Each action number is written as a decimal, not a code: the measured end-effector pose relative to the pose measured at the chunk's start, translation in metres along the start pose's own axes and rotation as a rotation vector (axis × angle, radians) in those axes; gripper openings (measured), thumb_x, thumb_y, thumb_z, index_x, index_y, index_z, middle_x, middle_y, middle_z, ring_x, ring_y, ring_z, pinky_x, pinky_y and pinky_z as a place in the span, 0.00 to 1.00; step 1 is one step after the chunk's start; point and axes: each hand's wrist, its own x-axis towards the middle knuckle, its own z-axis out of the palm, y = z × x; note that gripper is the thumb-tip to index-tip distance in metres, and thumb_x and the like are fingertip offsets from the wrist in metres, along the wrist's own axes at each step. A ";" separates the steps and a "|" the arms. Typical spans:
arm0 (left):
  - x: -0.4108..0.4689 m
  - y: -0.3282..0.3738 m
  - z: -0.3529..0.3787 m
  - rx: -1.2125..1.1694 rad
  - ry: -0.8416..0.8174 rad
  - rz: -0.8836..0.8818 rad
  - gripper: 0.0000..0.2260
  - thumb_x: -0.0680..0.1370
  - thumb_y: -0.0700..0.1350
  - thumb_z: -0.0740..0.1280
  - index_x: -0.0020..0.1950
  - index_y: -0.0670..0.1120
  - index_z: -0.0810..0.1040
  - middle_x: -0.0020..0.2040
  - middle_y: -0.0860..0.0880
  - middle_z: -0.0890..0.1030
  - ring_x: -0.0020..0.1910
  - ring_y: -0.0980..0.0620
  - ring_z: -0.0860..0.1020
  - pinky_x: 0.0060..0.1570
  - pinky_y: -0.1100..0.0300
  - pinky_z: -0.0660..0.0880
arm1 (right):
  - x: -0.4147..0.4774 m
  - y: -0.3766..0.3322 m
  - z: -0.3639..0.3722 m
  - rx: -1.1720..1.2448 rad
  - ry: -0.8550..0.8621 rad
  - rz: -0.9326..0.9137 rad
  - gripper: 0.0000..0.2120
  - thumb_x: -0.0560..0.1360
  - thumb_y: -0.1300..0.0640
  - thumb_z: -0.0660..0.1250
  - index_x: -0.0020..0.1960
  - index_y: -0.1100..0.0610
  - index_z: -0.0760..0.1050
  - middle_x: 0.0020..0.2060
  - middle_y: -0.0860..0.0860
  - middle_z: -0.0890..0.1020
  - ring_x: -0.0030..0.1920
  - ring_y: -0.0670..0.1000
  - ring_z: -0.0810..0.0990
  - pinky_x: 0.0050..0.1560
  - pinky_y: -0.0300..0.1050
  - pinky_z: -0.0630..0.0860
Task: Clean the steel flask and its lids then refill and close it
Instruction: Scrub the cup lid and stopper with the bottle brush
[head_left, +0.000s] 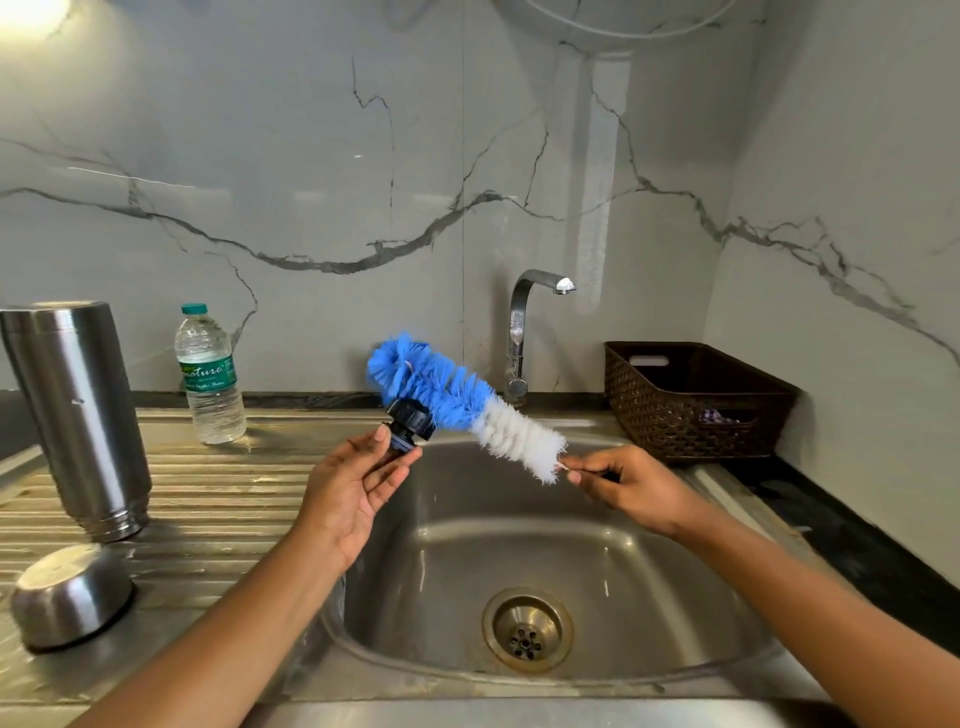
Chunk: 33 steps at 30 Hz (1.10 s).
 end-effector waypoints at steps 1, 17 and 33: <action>0.001 0.002 -0.001 -0.001 0.007 0.017 0.03 0.72 0.41 0.66 0.45 0.45 0.76 0.39 0.46 0.85 0.38 0.51 0.84 0.35 0.66 0.80 | 0.002 -0.001 0.001 0.028 -0.018 0.024 0.09 0.77 0.64 0.64 0.55 0.61 0.80 0.33 0.33 0.81 0.35 0.27 0.75 0.40 0.25 0.72; 0.000 0.009 -0.007 -0.023 0.054 0.119 0.05 0.76 0.36 0.64 0.47 0.45 0.76 0.38 0.48 0.85 0.38 0.53 0.84 0.36 0.66 0.80 | -0.011 -0.016 -0.008 0.312 -0.125 0.191 0.09 0.78 0.60 0.64 0.53 0.52 0.81 0.27 0.48 0.73 0.22 0.43 0.61 0.21 0.34 0.57; 0.000 0.015 -0.012 -0.065 0.110 0.138 0.05 0.76 0.35 0.64 0.47 0.45 0.76 0.38 0.47 0.85 0.37 0.53 0.84 0.39 0.65 0.80 | -0.010 -0.026 0.003 0.349 -0.211 0.199 0.10 0.80 0.59 0.61 0.56 0.54 0.79 0.28 0.50 0.71 0.22 0.44 0.61 0.21 0.35 0.56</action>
